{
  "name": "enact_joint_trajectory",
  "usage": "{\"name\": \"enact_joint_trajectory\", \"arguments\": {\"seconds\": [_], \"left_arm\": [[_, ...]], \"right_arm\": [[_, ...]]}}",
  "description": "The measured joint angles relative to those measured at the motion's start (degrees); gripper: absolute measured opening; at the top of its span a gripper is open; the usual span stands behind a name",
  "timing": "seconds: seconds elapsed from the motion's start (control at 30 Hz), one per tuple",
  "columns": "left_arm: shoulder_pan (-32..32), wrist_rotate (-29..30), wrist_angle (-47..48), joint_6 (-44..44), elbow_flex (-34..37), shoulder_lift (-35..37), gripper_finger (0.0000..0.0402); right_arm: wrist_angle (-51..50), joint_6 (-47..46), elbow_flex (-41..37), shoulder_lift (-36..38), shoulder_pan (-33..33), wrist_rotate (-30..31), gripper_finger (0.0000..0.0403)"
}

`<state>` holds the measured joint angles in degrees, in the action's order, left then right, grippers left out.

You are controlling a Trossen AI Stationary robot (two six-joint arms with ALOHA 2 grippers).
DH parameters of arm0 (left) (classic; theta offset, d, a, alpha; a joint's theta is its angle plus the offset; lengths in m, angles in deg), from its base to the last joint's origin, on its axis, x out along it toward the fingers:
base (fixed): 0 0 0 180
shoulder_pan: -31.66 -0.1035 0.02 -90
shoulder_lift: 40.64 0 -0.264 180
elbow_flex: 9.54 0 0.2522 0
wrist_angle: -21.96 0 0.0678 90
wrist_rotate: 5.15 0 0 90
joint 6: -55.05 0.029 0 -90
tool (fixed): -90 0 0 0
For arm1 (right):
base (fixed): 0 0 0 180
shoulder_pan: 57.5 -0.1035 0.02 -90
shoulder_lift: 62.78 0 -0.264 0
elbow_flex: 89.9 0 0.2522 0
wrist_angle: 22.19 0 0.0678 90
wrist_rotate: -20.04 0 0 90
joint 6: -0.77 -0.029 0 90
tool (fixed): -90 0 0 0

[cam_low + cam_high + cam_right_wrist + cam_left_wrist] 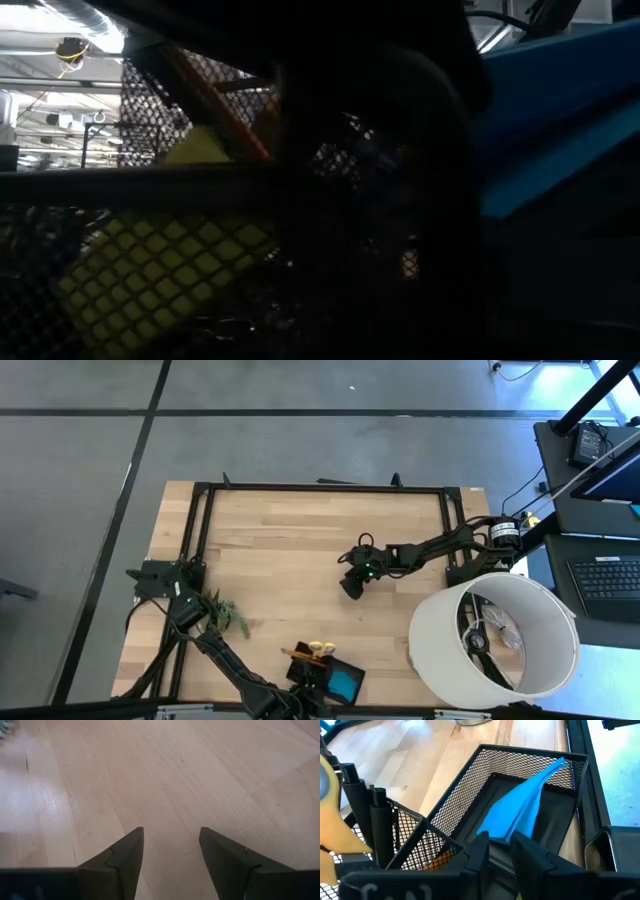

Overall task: Pick and place office supplies into organizer
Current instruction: Put the blue sticky notes into the black desk organizer, then return to Home Position

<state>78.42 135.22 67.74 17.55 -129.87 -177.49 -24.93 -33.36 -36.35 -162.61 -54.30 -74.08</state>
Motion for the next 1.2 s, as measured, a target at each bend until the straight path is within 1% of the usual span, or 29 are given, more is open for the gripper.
{"name": "enact_joint_trajectory", "arguments": {"seconds": [0.07,0.27,0.33,0.47,0.7,0.8,0.97,1.2], "left_arm": [[-0.1,-0.5,0.4,0.3,0.1,0.4,0.0082],[-1.3,-6.2,1.4,1.7,-0.1,1.4,0.0107],[-1.8,-7.2,1.6,1.7,-0.2,1.5,0.0113],[-2.6,-8.9,2.2,1.9,-0.1,2.3,0.0124],[-4.5,-14.9,2.8,1.9,-0.1,3.5,0.0139],[-5.0,-16.6,2.8,2.3,-0.1,3.8,0.0141],[-5.3,-18.5,3.2,5.4,-0.1,5.1,0.0142],[-4.7,-18.0,3.0,8.3,-0.1,10.2,0.0136]], "right_arm": [[0.0,0.0,0.0,0.0,0.0,0.0,0.02],[0.2,-0.1,0.0,0.0,0.0,0.0,0.02],[0.2,-0.1,0.0,0.0,0.0,0.0,0.02],[0.2,-0.1,0.0,0.0,0.0,0.0,0.02],[0.3,-0.1,0.0,0.0,0.0,0.0,0.02],[0.3,-0.1,0.0,0.0,0.0,0.0,0.02],[0.3,0.0,0.0,0.0,0.0,0.0,0.02],[0.3,0.2,0.0,0.0,0.0,0.0,0.02]]}}
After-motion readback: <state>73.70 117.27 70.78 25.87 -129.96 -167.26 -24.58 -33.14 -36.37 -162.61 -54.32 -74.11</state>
